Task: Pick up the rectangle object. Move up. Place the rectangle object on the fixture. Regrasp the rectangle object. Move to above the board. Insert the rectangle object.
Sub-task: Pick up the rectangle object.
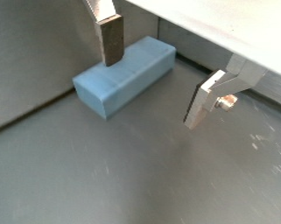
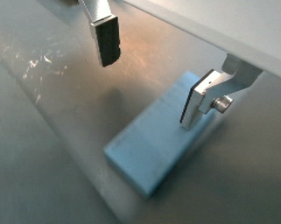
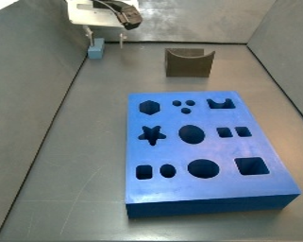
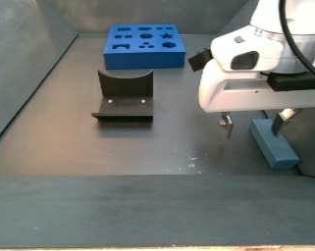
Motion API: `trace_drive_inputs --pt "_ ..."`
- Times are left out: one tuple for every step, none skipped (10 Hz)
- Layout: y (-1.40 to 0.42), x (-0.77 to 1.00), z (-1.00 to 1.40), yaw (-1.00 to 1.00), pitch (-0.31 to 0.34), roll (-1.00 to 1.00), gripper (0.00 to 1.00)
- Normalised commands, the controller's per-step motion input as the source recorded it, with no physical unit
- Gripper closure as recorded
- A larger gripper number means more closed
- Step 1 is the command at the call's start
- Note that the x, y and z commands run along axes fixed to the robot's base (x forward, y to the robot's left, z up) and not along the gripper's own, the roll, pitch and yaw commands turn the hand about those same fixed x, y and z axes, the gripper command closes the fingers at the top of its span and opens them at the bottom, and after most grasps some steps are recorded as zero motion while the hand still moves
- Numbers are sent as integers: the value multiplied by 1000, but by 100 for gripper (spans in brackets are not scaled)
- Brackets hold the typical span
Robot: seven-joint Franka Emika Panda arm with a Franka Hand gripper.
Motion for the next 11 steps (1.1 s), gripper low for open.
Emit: trace_drive_inputs --pt "63 -357 0 -143 -351 -63 0" --pt "0 0 0 0 -11 -6 0" --pt "0 0 0 0 -69 0 0" --pt "-77 191 -303 0 0 0 0" --pt "-177 426 -1000 0 0 6 0" --pt "-51 371 -1000 0 0 0 0" --pt "0 0 0 0 0 17 0" --pt "0 0 -11 0 0 -29 0" --pt "814 -154 -589 166 -103 -543 0" --pt "766 -303 -563 263 -157 -580 0" --pt "554 -237 34 266 -377 -766 0"
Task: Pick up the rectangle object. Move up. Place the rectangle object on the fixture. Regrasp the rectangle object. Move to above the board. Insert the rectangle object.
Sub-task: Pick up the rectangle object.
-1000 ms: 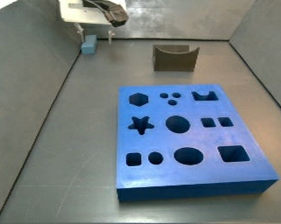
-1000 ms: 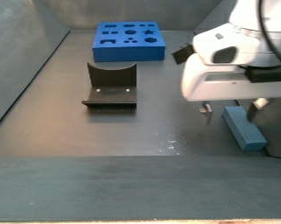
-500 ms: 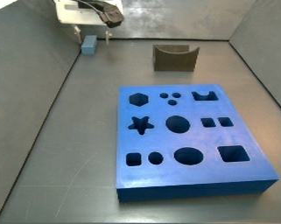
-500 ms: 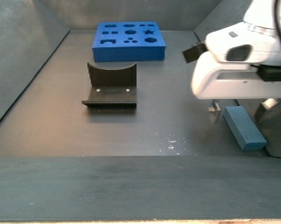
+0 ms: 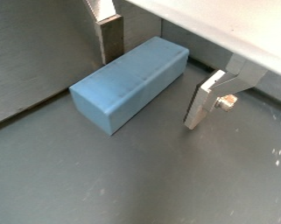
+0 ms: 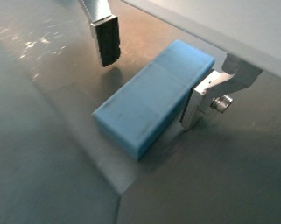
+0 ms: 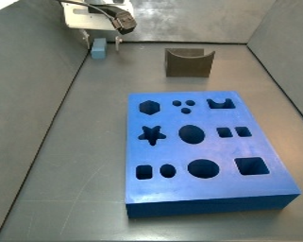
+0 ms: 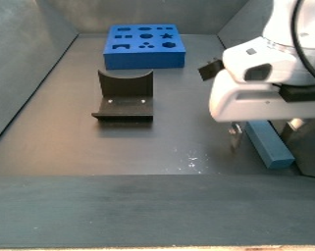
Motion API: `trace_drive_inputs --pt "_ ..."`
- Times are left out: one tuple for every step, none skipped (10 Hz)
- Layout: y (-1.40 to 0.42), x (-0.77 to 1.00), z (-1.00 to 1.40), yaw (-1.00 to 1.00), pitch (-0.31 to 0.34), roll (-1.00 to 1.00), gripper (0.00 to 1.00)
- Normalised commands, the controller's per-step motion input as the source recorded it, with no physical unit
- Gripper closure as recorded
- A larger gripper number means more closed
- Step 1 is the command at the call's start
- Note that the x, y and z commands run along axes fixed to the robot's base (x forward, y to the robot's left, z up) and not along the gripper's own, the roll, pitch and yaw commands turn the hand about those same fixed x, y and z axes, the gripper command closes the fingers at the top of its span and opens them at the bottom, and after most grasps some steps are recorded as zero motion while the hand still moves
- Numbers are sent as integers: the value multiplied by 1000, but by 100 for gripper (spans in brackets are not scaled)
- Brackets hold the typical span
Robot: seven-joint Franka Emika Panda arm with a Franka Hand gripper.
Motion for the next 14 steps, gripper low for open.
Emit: trace_drive_inputs --pt "0 0 -20 0 0 0 0" --pt "-200 -43 -366 0 -209 254 0" --pt "-497 -280 -683 14 -460 423 0" --pt "-220 -26 -234 0 -111 251 0" --pt "0 0 0 0 0 0 100" --pt "0 0 0 0 0 0 100" --pt "0 0 0 0 0 0 100" --pt "0 0 0 0 0 0 100" --pt "0 0 0 0 0 0 100" --pt "0 0 0 0 0 0 100" --pt "0 0 0 0 0 0 100" --pt "0 0 0 0 0 0 100" --pt "0 0 0 0 0 0 100" --pt "0 0 0 0 0 0 100"
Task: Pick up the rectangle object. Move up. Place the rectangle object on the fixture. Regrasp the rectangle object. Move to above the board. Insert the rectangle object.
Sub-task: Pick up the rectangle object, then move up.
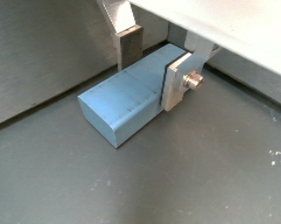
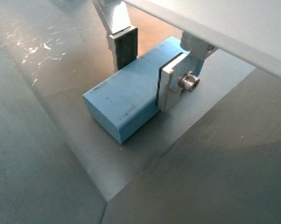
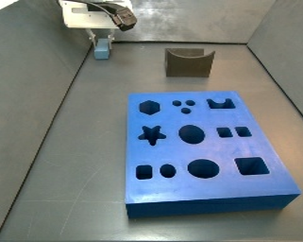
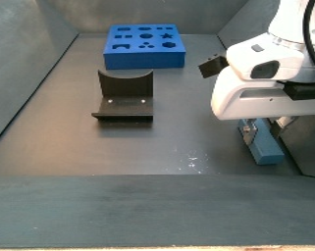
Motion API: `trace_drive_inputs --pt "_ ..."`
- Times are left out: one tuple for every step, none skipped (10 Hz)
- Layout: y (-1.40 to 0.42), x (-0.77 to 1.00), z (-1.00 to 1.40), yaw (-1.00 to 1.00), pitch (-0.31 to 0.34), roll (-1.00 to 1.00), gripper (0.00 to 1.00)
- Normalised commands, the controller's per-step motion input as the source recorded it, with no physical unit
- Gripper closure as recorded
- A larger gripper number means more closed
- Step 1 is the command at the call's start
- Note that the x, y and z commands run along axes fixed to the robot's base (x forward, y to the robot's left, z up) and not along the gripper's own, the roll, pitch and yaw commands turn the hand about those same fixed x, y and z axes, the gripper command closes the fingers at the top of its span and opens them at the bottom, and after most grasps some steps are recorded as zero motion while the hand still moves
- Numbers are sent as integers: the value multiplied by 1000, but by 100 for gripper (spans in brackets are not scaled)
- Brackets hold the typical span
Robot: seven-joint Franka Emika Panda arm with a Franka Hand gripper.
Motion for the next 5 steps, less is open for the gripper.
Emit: trace_drive_inputs --pt "0 0 0 0 0 0 100" --pt "0 0 0 0 0 0 100" --pt "0 0 405 0 0 0 100" --pt "18 55 444 -22 -52 13 100" --pt "14 14 385 -27 7 12 100"
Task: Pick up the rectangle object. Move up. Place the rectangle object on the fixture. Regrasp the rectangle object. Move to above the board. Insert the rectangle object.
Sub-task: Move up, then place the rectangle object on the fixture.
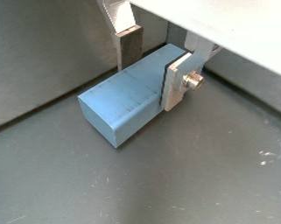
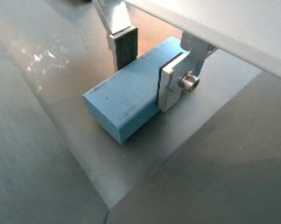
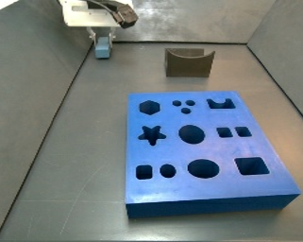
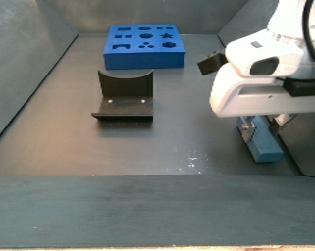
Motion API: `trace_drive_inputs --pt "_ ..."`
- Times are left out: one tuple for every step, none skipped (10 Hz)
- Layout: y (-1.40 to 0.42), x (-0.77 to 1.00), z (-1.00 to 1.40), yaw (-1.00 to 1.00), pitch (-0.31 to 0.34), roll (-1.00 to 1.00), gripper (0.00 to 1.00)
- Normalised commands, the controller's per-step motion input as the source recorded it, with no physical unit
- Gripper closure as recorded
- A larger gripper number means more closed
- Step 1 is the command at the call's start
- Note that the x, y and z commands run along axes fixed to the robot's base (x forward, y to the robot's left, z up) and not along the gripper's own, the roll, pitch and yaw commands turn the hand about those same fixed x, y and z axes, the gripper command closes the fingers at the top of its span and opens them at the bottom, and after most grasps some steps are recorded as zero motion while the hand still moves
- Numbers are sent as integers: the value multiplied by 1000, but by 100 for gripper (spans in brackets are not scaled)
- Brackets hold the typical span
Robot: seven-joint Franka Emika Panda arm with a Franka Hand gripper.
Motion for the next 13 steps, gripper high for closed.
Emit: trace_drive_inputs --pt "13 -9 279 -36 73 40 100" --pt "7 -12 195 -38 126 58 100" --pt "0 0 1000 0 0 0 100" --pt "1 -2 1000 6 39 24 100" --pt "0 -11 1000 3 77 25 100" --pt "3 -15 1000 -8 126 39 100" --pt "5 -16 1000 -19 165 51 100" --pt "7 -19 1000 -28 204 75 100" --pt "7 -22 1000 -30 215 100 100" --pt "6 -24 1000 -28 225 113 100" --pt "6 -27 1000 -23 234 146 100" --pt "4 -29 1000 -15 240 158 100" --pt "0 -30 1000 -5 242 169 100"
